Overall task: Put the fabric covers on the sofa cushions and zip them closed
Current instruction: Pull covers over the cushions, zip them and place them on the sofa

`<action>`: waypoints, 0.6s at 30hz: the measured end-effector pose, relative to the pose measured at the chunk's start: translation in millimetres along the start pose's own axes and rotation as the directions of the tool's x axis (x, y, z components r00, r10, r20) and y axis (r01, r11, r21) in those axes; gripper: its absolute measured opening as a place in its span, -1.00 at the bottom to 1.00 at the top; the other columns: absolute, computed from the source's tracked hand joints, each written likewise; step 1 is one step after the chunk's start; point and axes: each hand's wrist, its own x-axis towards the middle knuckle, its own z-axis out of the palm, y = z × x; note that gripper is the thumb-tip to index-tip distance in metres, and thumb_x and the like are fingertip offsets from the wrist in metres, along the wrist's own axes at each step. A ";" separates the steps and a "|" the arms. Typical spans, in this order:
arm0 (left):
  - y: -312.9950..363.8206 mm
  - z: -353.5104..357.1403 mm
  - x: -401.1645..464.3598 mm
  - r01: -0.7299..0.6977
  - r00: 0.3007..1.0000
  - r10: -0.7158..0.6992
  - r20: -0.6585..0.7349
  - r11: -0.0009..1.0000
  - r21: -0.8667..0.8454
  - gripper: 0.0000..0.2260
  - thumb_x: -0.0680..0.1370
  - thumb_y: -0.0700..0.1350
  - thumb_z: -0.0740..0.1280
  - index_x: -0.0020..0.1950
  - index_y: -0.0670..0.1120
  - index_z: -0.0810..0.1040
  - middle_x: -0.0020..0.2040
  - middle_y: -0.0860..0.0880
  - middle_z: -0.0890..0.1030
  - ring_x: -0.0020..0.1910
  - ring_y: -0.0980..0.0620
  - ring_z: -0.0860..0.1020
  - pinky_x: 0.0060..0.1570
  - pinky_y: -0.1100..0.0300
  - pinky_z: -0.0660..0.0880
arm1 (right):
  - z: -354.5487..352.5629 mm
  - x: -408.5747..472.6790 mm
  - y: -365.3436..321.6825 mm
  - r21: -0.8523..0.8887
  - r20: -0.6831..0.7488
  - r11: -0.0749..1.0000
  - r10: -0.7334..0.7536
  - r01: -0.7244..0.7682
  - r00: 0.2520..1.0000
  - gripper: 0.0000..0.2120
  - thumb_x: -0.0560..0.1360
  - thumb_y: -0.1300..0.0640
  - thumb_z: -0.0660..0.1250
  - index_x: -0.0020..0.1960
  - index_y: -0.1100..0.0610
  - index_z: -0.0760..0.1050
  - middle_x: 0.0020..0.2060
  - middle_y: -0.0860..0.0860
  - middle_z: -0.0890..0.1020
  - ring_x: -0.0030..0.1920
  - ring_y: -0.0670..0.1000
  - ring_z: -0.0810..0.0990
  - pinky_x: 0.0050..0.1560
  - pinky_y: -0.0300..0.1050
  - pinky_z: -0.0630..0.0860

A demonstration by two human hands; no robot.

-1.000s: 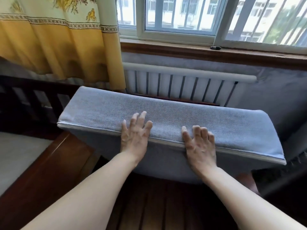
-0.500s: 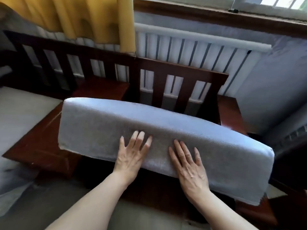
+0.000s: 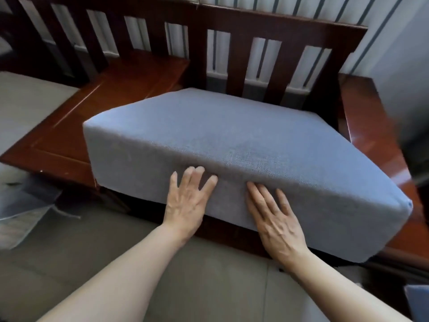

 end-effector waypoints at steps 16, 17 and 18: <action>-2.4 56.9 23.9 -0.017 0.897 0.015 0.441 1.000 0.001 -0.05 0.45 -0.02 0.42 0.48 0.19 -0.31 0.54 -0.05 -0.24 0.51 -0.15 -0.18 0.40 -0.22 -0.04 | 71.5 7.3 -19.8 -0.028 0.292 0.943 0.324 -0.330 0.900 0.11 -0.01 -0.05 0.66 0.42 0.12 0.24 0.35 0.28 0.40 0.37 0.29 0.34 0.30 0.21 0.15; -1.0 65.8 17.3 -0.023 0.895 0.015 0.446 1.000 0.013 -0.05 0.45 0.00 0.41 0.48 0.19 -0.33 0.53 -0.05 -0.26 0.51 -0.15 -0.19 0.40 -0.23 -0.05 | 81.0 0.9 -25.0 -0.019 0.286 0.940 0.331 -0.340 0.899 0.09 0.01 0.00 0.67 0.43 0.11 0.23 0.36 0.28 0.38 0.38 0.27 0.29 0.30 0.21 0.14; 0.2 75.3 10.4 -0.024 0.893 0.011 0.450 0.999 0.023 -0.05 0.46 0.00 0.40 0.48 0.18 -0.34 0.53 -0.06 -0.27 0.51 -0.16 -0.20 0.40 -0.24 -0.05 | 89.7 -5.3 -30.7 -0.025 0.280 0.937 0.341 -0.348 0.897 0.07 0.04 0.06 0.67 0.43 0.11 0.23 0.37 0.27 0.35 0.38 0.26 0.24 0.30 0.22 0.14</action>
